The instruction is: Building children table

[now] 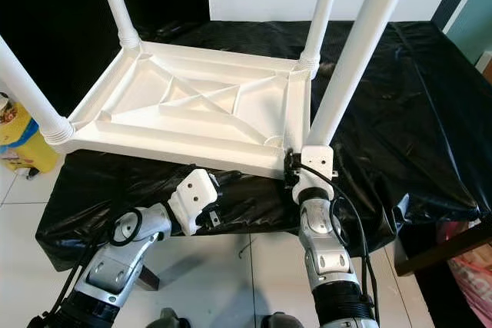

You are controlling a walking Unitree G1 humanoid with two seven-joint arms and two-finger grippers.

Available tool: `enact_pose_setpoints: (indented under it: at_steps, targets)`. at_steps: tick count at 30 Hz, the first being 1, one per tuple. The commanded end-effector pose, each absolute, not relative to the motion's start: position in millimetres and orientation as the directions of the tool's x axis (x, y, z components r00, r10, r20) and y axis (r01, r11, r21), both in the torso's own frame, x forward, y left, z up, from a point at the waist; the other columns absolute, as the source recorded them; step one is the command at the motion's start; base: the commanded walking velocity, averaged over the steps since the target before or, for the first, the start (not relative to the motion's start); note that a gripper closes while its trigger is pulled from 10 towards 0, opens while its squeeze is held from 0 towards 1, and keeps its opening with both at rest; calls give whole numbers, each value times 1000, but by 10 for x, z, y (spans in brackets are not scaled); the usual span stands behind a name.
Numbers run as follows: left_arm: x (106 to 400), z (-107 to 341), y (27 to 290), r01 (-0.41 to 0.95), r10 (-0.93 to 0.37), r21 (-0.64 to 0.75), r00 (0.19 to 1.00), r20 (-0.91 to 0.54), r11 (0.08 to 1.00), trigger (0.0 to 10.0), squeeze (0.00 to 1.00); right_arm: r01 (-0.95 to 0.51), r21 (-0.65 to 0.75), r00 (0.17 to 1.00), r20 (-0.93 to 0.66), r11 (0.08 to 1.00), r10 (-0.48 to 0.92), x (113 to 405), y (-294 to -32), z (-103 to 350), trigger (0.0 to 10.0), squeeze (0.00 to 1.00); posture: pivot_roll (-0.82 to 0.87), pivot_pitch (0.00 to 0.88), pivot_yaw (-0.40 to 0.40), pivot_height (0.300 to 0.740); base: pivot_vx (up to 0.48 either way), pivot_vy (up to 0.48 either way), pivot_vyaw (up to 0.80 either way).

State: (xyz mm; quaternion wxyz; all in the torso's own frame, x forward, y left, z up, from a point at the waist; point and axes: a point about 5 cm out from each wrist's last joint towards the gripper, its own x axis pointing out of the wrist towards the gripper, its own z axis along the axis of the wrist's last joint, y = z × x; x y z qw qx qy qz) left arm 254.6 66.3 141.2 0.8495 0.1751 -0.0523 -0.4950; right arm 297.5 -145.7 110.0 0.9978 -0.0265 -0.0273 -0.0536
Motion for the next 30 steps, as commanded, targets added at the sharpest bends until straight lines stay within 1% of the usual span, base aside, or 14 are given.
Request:
enact_pose_setpoints:
  at_steps: [1,9,10,15,16,17,19,20,22,23,24,26,27,30]
  targets:
    - [2547,1425,651,794,-834,357,547,-66,492,10000,0,97,-67,995,14,993,-96,2947,-1478,1009,10000,1000,15,91,-52,740,0,0,0]
    - [2556,1426,652,791,-832,356,551,-64,497,10000,0,67,-87,997,55,994,-62,2919,-1566,1055,10000,1000,8,93,-53,740,0,0,0]
    - [2559,1427,649,790,-831,356,552,-62,499,10000,0,31,-92,996,84,995,-23,2904,-1613,1095,10000,0,5,92,-51,740,0,0,0]
    - [2561,1427,645,791,-832,355,552,-60,499,10000,0,-35,-93,992,119,995,46,2896,-1661,1151,10000,0,1,93,-48,740,0,0,0]
    - [2563,1427,642,792,-833,356,550,-60,497,10000,0,-98,-95,985,133,991,110,2900,-1689,1188,10000,0,1,92,-47,740,0,0,0]
    - [2563,1427,642,792,-833,356,550,-60,497,10000,0,-98,-95,985,133,991,110,2900,-1689,1188,10000,0,1,92,-47,740,0,0,0]
    - [2570,1428,646,792,-834,358,548,-62,494,10000,0,-166,-101,974,141,981,179,2906,-1710,1227,10000,0,0,92,-41,740,0,0,0]
    - [2570,1428,646,792,-834,358,548,-62,494,10000,0,-166,-101,974,141,981,179,2906,-1710,1227,10000,0,0,92,-41,740,0,0,0]
    - [2573,1429,651,793,-834,359,548,-64,493,10000,0,-236,-113,959,135,965,250,2905,-1738,1245,10000,0,2,92,-40,740,0,0,0]
    - [2573,1429,651,793,-834,359,548,-64,493,10000,0,-236,-113,959,135,965,250,2905,-1738,1245,10000,0,2,92,-40,740,0,0,0]
    - [2575,1430,657,792,-834,359,548,-64,493,10000,0,-276,-119,950,119,954,290,2910,-1761,1241,10000,0,2,93,-38,740,0,0,0]
    - [2575,1430,657,792,-834,359,548,-64,493,10000,0,-276,-119,950,119,954,290,2910,-1761,1241,10000,0,2,93,-38,740,0,0,0]
    - [2579,1431,662,792,-834,360,548,-65,493,10000,0,-306,-133,941,105,943,321,2929,-1787,1239,10000,0,1,93,-36,740,0,0,0]
    - [2583,1431,666,792,-833,360,549,-66,493,10000,0,-325,-142,935,97,935,340,2948,-1806,1237,10000,0,1,93,-35,740,0,0,0]
